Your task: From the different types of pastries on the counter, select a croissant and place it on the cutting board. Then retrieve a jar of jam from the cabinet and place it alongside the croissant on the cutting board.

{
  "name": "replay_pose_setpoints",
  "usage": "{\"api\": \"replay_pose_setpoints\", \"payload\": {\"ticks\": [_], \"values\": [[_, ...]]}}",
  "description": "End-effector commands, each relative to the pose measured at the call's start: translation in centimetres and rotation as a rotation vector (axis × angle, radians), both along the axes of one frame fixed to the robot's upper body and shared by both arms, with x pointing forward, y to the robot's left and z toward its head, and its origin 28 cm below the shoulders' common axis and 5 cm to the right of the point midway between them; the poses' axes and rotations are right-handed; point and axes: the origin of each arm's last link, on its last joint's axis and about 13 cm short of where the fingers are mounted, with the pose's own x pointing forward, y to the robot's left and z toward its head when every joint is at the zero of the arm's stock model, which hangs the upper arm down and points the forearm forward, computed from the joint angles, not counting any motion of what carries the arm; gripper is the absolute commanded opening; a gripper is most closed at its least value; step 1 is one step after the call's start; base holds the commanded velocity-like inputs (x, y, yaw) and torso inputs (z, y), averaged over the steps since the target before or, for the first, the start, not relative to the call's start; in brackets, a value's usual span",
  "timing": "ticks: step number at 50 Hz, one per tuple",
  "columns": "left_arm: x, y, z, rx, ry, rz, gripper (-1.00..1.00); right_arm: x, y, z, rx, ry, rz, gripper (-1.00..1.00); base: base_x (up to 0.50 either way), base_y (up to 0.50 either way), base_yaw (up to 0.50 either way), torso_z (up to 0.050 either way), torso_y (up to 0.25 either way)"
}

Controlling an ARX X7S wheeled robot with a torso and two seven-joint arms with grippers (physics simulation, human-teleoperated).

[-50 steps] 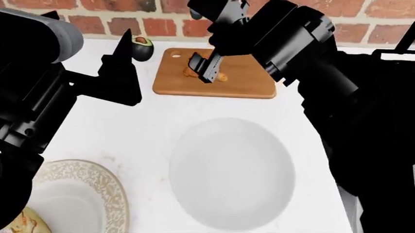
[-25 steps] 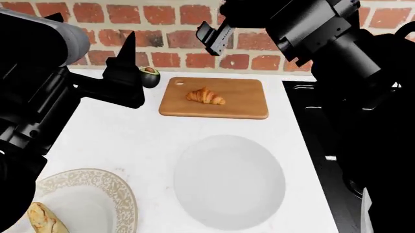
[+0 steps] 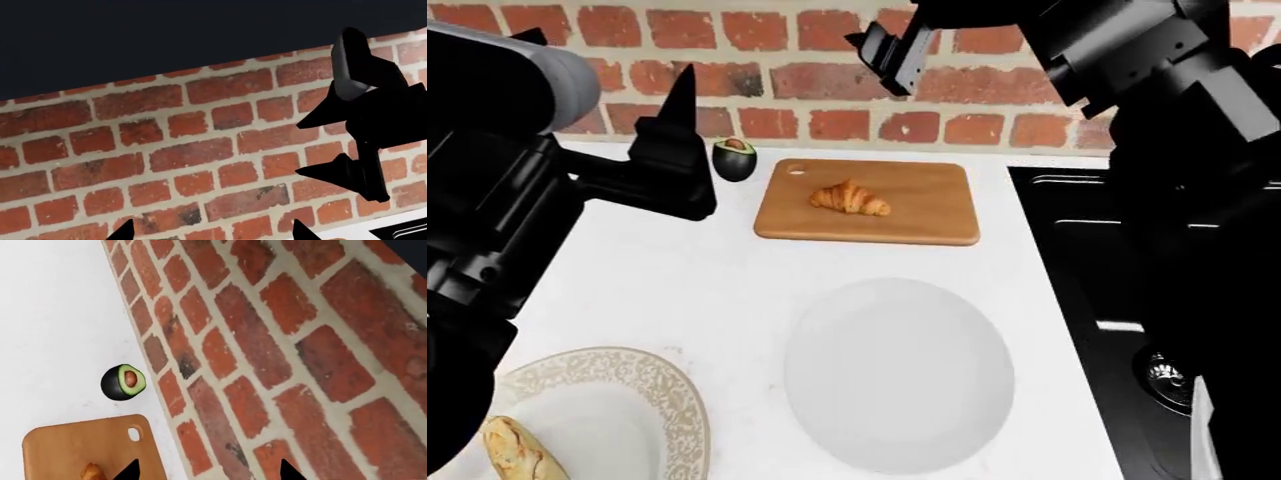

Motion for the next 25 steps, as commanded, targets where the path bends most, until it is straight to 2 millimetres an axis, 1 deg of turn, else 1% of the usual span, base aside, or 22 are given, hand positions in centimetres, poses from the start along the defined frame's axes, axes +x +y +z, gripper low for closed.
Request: {"api": "replay_pose_setpoints", "payload": {"ticks": [1,9,14,22,25], "values": [[0.0,0.2,0.0,-0.009,0.0,0.011,1.0,-1.2,-1.7,-0.3,-0.042,0.01,0.03,1.0,0.0,0.0,0.0,0.0,0.0],[-0.1,0.3,-0.1,-0.018,-0.004,0.019,1.0,-4.5,-3.0,-1.0,-0.053,-0.002,-0.035,1.0,0.0,0.0,0.0,0.0,0.0],[-0.1,0.3,-0.1,-0.021,-0.007,0.024,1.0,-6.1,-3.8,-1.4,-0.032,-0.02,-0.072,1.0,0.0,0.0,0.0,0.0,0.0],[-0.1,0.5,-0.3,-0.024,-0.008,0.032,1.0,-8.8,-4.1,-1.0,-0.027,-0.07,-0.115,1.0,0.0,0.0,0.0,0.0,0.0],[-0.2,0.5,-0.3,-0.026,-0.007,0.032,1.0,-9.4,-4.1,-0.7,-0.025,-0.083,-0.129,1.0,0.0,0.0,0.0,0.0,0.0]]}}
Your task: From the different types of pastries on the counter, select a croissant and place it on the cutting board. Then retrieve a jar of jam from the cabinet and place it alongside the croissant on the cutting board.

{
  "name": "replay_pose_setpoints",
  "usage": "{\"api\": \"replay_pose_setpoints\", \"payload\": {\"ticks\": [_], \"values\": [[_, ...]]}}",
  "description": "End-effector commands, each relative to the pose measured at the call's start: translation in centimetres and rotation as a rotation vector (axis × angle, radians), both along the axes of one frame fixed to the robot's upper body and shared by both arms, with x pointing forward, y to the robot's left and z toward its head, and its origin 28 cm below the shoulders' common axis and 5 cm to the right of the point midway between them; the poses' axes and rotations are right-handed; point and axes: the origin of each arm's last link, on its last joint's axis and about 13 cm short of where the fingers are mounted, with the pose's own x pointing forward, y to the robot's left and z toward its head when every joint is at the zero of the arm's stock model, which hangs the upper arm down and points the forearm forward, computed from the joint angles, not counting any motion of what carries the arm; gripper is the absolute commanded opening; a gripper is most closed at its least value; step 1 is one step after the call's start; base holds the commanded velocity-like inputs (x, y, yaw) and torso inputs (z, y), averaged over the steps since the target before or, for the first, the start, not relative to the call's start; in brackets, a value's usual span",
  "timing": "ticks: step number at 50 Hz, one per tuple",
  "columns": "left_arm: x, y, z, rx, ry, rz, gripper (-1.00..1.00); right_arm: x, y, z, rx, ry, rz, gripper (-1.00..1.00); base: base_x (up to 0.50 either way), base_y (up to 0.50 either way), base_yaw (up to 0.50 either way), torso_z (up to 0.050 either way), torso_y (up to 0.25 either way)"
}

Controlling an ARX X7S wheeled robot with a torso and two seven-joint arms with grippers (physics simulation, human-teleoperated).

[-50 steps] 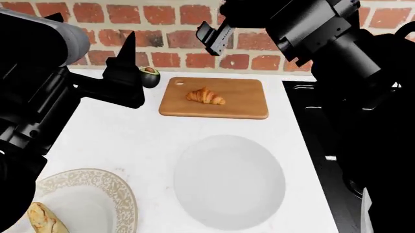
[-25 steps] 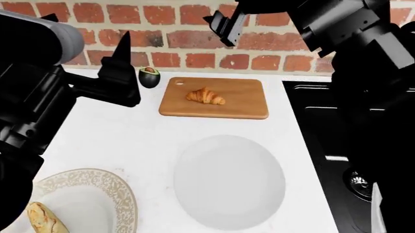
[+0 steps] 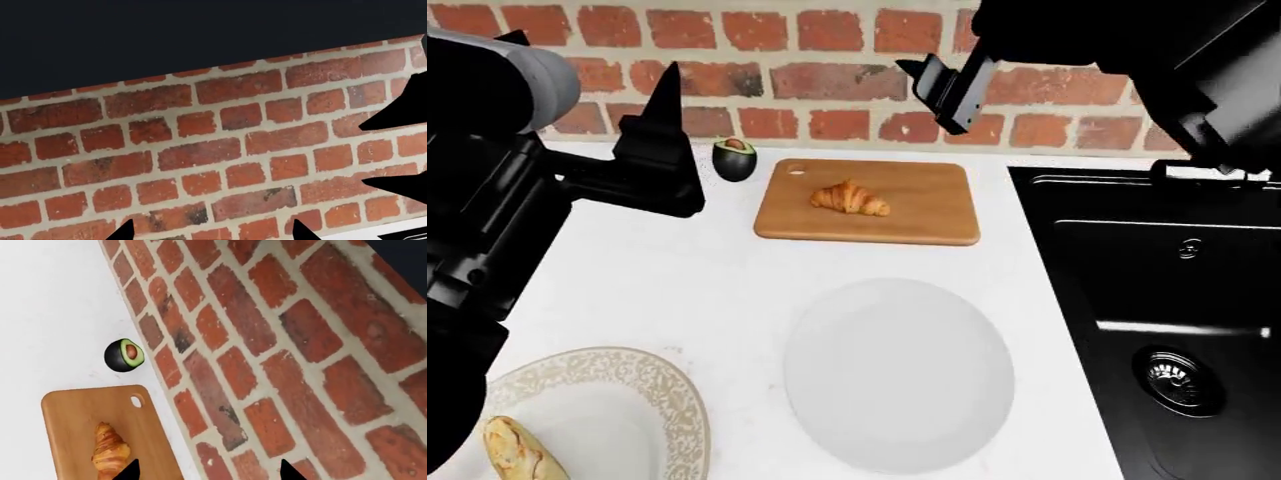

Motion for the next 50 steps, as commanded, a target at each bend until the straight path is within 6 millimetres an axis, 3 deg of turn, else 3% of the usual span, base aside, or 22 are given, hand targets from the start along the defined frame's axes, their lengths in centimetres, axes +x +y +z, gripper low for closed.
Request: {"api": "replay_pose_setpoints", "payload": {"ticks": [1,13,33,44,50], "values": [[-0.1,0.1,-0.2,-0.007,-0.001,0.008,1.0,-3.6,-0.6,0.4,-0.011,-0.053,-0.064,1.0,0.0,0.0,0.0,0.0,0.0],[-0.1,0.1,-0.4,-0.012,0.002,0.007,1.0,-3.2,-0.1,0.7,-0.022,-0.057,-0.077,1.0,0.0,0.0,0.0,0.0,0.0],[-0.1,0.0,-0.6,-0.006,0.004,0.01,1.0,-9.2,-2.8,2.6,0.057,-0.161,-0.079,1.0,0.0,0.0,0.0,0.0,0.0],[-0.2,0.3,-0.6,-0.011,0.003,0.021,1.0,-11.9,-3.1,3.3,0.12,-0.139,0.176,1.0,0.0,0.0,0.0,0.0,0.0],[-0.2,0.4,-0.4,-0.012,-0.001,0.027,1.0,-13.2,-3.9,3.6,0.147,-0.145,0.215,1.0,0.0,0.0,0.0,0.0,0.0]]}}
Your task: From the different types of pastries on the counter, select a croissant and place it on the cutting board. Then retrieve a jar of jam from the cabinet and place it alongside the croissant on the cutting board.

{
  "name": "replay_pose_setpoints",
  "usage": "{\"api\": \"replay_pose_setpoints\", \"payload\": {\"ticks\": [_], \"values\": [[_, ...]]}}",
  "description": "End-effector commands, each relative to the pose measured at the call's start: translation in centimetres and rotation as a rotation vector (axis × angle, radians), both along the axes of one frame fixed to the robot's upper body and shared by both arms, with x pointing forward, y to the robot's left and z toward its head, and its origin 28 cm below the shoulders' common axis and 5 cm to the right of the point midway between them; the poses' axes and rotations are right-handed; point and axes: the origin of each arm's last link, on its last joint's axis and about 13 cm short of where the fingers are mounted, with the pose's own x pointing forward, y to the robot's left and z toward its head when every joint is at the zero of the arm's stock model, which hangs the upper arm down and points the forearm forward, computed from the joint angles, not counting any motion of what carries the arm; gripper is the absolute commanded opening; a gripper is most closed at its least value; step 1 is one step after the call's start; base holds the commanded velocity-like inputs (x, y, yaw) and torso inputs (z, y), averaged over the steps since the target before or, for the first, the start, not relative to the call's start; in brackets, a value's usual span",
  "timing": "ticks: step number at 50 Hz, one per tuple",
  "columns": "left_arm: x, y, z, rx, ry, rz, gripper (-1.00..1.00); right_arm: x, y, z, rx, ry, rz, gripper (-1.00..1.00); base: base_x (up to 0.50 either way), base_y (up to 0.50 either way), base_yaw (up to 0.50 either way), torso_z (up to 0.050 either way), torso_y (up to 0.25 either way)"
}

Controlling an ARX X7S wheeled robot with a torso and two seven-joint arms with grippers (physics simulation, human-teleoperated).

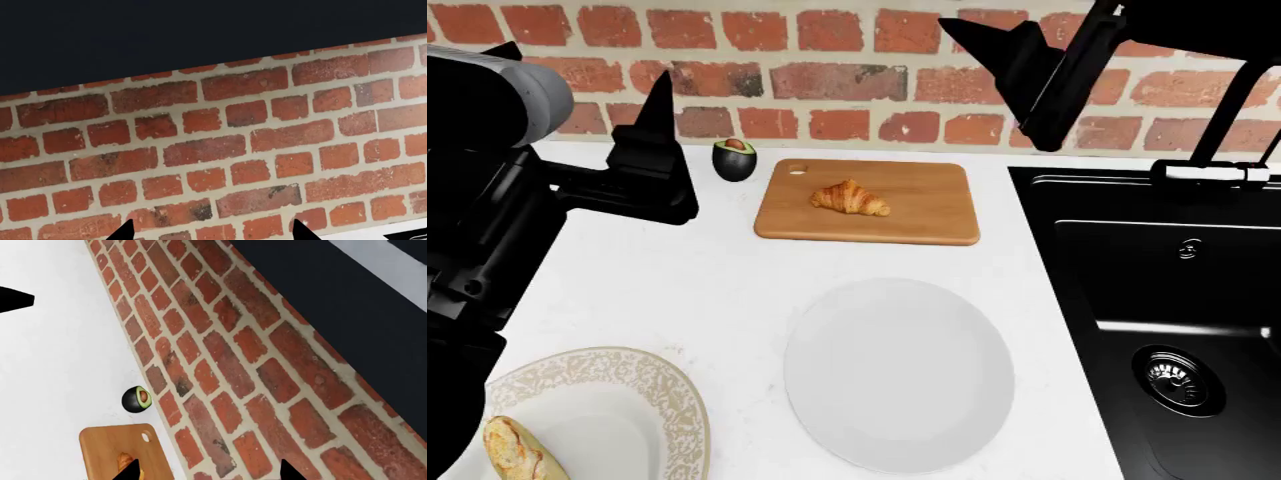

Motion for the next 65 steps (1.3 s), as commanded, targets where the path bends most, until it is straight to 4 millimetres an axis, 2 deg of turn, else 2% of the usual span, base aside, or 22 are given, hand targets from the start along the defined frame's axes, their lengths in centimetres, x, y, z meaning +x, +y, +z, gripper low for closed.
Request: {"api": "replay_pose_setpoints", "payload": {"ticks": [1,6,15,42,58,65], "values": [[-0.1,0.2,0.2,-0.001,-0.004,0.009,1.0,-2.8,-1.2,0.7,0.043,-0.02,0.121,1.0,0.0,0.0,0.0,0.0,0.0],[-0.1,0.1,0.2,0.0,-0.006,0.008,1.0,-3.6,-1.9,0.8,0.091,-0.046,0.132,1.0,0.0,0.0,0.0,0.0,0.0],[0.0,0.0,0.2,0.0,-0.004,0.008,1.0,-4.4,-1.9,0.9,0.114,-0.068,0.164,1.0,0.0,0.0,0.0,0.0,0.0],[0.0,0.1,0.1,-0.002,-0.003,0.012,1.0,-6.8,-4.1,5.7,0.218,-0.346,-0.009,1.0,0.0,0.0,0.0,0.0,0.0],[0.0,-0.1,0.1,0.002,0.0,0.007,1.0,-6.9,-5.2,8.6,0.294,-0.45,-0.154,1.0,0.0,0.0,0.0,0.0,0.0],[0.1,-0.2,0.0,0.004,0.002,0.005,1.0,-6.3,-5.4,9.9,0.344,-0.475,-0.244,1.0,0.0,0.0,0.0,0.0,0.0]]}}
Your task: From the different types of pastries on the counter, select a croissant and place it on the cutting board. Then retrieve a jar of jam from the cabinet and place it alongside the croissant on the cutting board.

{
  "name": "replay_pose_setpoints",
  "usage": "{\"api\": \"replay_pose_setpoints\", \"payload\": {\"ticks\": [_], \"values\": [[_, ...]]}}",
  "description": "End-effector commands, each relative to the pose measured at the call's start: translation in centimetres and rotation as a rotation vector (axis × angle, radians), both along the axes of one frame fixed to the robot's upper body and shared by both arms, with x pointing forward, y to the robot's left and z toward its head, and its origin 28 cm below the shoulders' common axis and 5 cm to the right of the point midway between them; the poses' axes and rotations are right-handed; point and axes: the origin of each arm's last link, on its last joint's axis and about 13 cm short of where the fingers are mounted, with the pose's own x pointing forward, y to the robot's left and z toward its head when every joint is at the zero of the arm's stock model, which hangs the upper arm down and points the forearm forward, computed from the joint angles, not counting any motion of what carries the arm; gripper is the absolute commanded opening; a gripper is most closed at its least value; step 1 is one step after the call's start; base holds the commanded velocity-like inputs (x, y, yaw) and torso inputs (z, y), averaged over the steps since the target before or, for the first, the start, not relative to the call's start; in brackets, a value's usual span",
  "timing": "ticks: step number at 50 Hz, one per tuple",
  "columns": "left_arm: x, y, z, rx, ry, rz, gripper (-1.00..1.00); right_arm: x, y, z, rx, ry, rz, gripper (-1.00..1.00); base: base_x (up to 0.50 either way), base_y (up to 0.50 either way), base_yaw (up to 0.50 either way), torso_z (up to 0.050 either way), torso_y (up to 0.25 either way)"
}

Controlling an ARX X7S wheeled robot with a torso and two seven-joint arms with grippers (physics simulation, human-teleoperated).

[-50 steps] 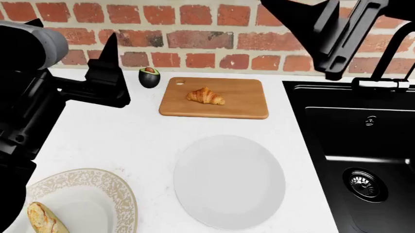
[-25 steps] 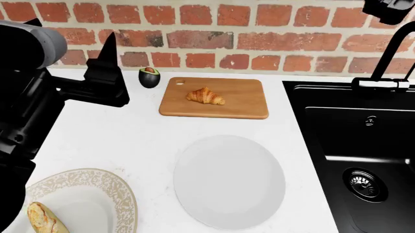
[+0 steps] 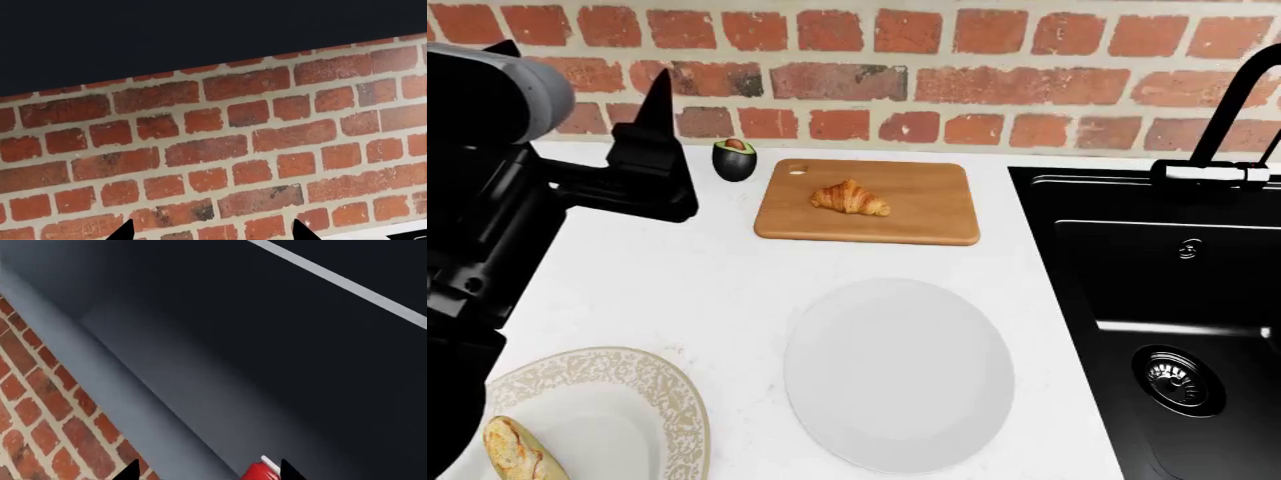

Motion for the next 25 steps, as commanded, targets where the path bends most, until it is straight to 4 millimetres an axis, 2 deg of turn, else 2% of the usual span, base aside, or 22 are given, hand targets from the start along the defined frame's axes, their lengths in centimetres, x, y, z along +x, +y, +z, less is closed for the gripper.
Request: {"api": "replay_pose_setpoints", "payload": {"ticks": [1,8,18,25], "values": [[0.1,-0.1,-0.1,0.002,0.002,-0.003,1.0,0.4,-0.5,2.1,0.089,-0.041,-0.109,1.0,0.0,0.0,0.0,0.0,0.0],[0.2,-0.2,0.0,0.003,0.001,-0.006,1.0,2.0,-0.2,3.4,0.178,-0.019,-0.154,1.0,0.0,0.0,0.0,0.0,0.0],[0.1,-0.2,0.1,0.002,-0.002,-0.008,1.0,3.4,0.4,5.5,0.331,-0.006,-0.114,1.0,0.0,0.0,0.0,0.0,0.0],[0.2,-0.2,0.1,0.003,-0.001,-0.008,1.0,4.9,0.5,6.7,0.392,0.091,-0.145,1.0,0.0,0.0,0.0,0.0,0.0]]}}
